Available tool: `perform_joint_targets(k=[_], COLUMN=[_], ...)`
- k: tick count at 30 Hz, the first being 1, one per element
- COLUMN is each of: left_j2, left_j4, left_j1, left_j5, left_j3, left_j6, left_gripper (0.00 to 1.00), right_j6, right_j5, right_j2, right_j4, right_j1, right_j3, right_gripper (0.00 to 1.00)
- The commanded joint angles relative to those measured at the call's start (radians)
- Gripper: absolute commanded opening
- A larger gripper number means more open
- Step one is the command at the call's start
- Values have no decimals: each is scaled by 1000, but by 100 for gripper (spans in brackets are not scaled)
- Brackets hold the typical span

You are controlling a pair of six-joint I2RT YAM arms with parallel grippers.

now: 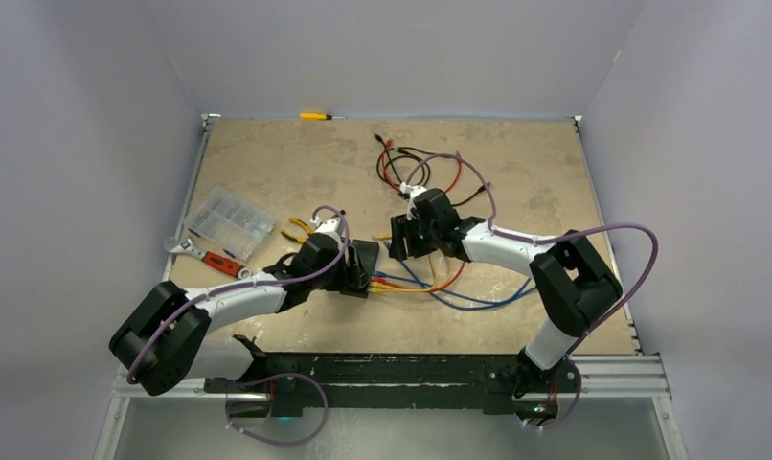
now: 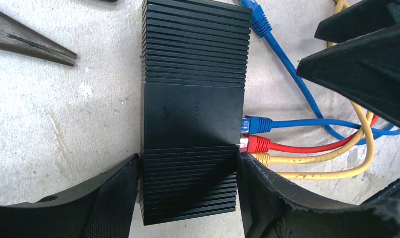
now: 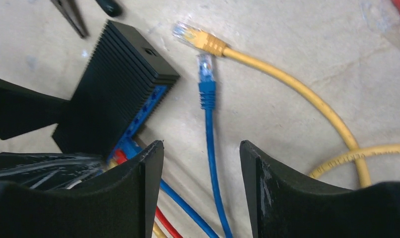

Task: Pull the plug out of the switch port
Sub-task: Pick up the connector from the center of the board.

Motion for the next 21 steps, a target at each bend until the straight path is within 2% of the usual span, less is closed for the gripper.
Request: perform_joint_targets(k=[1, 3, 11, 14, 19, 21], left_j2=[52, 51, 25, 7, -24, -35], left_j4=[-98, -99, -126, -144, -203, -211], left_j1=[0, 0, 0, 0, 0, -1], left_j5=[43, 43, 26, 12, -53, -60], left_j3=[-31, -31, -33, -32, -28, -34], left_j6=[-16, -15, -13, -12, -18, -20], left_gripper=[0, 0, 0, 0, 0, 0], right_j6=[-32, -35, -17, -15, -1, 6], right_j5=[129, 138, 246, 277, 253, 231], right_j2=[-13, -1, 68, 90, 80, 62], right_j4=[-78, -83, -115, -129, -123, -117], right_j1=[21, 32, 96, 118, 121, 121], right_j3=[-5, -2, 49, 70, 77, 82], right_gripper=[59, 53, 44, 33, 6, 0])
